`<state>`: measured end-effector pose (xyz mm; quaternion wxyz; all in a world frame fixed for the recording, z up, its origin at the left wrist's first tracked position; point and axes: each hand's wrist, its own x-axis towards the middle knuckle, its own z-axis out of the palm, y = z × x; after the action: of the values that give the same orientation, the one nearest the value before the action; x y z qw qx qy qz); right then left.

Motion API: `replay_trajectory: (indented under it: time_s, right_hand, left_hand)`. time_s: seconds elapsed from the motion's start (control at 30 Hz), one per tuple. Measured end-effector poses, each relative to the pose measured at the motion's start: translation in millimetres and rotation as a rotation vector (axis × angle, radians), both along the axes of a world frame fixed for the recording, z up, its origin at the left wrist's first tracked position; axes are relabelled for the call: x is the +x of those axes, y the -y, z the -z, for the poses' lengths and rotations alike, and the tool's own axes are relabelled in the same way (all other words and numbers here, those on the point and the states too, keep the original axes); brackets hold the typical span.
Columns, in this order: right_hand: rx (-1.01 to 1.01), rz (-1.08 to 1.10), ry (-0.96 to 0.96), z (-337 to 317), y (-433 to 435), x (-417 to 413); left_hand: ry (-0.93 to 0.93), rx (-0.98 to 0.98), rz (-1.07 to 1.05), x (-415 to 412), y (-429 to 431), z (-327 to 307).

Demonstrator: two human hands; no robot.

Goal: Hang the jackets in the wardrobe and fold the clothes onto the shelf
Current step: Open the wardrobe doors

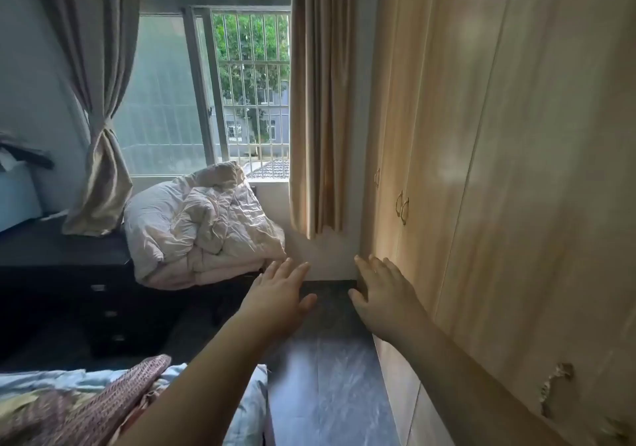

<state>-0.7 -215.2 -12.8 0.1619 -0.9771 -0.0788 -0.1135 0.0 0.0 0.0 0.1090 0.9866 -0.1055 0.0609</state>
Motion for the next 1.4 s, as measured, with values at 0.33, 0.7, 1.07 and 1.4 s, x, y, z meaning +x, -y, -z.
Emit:
replay_trajectory:
  time_s: [0.33,0.7,1.07,1.4]
  right_hand:
    - [0.074,0.015,-0.064,16.9,40.9,186.2]
    - [0.081,-0.066,-0.132,44.6,40.5,366.4]
    - [0.04,-0.005,-0.194,69.0,2.9,555.3]
    - [0.052,0.177,-0.178,67.5,13.4,691.6]
  left_hand:
    - [-0.012,-0.009,-0.042,186.9,43.3,12.2]
    - [-0.122,-0.081,-0.137,354.6,40.9,34.7]
    - [-0.179,-0.144,-0.056,550.9,3.5,60.6]
    - [-0.206,-0.041,0.167,731.2,1.7,60.2]
